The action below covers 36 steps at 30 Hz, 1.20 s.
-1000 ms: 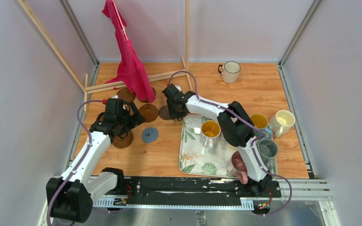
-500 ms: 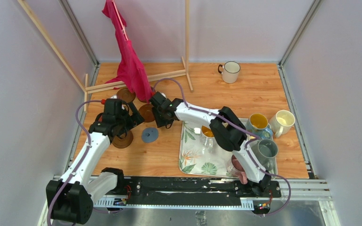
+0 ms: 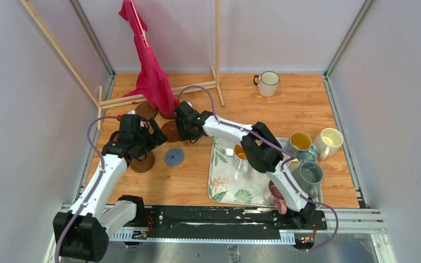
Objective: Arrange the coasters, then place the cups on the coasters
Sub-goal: Move the coaster to the center of the board.
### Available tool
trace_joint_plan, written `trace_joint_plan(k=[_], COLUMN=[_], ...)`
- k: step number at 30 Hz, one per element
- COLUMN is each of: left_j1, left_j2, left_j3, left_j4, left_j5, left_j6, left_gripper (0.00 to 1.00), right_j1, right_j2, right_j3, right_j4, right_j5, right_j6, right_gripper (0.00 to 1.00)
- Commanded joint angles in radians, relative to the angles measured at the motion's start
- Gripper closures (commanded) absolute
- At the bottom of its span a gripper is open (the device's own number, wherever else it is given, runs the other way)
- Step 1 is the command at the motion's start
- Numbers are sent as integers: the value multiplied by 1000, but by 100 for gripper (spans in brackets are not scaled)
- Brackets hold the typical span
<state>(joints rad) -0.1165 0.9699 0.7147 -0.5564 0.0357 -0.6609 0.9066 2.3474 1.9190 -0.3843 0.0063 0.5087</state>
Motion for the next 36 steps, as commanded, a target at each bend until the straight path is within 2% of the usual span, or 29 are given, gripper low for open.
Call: trace_joint_plan(k=[1, 9, 17, 26, 33, 36], left_j1=[10, 11, 11, 10, 11, 10], left_j2=[-14, -18, -24, -46, -45, -45], left_j3=[24, 15, 21, 42, 42, 39], left_j4=[-13, -12, -13, -17, -9, 0], left_j5=[17, 18, 32, 57, 105, 138], left_j6=[15, 14, 28, 70, 91, 98], left_gripper=[0, 0, 0, 0, 0, 0], right_j1=[-51, -80, -78, -78, -78, -81], right_j2=[1, -57, -101, -224, -342, -398], right_j3=[-65, -141, -117, -98, -157, -195], right_j4=[-26, -13, -11, -34, -60, -62], right_j5=[69, 87, 27, -35, -8, 49], right_j6=[-6, 15, -6, -40, -62, -71], right_gripper=[62, 63, 63, 58, 51, 48])
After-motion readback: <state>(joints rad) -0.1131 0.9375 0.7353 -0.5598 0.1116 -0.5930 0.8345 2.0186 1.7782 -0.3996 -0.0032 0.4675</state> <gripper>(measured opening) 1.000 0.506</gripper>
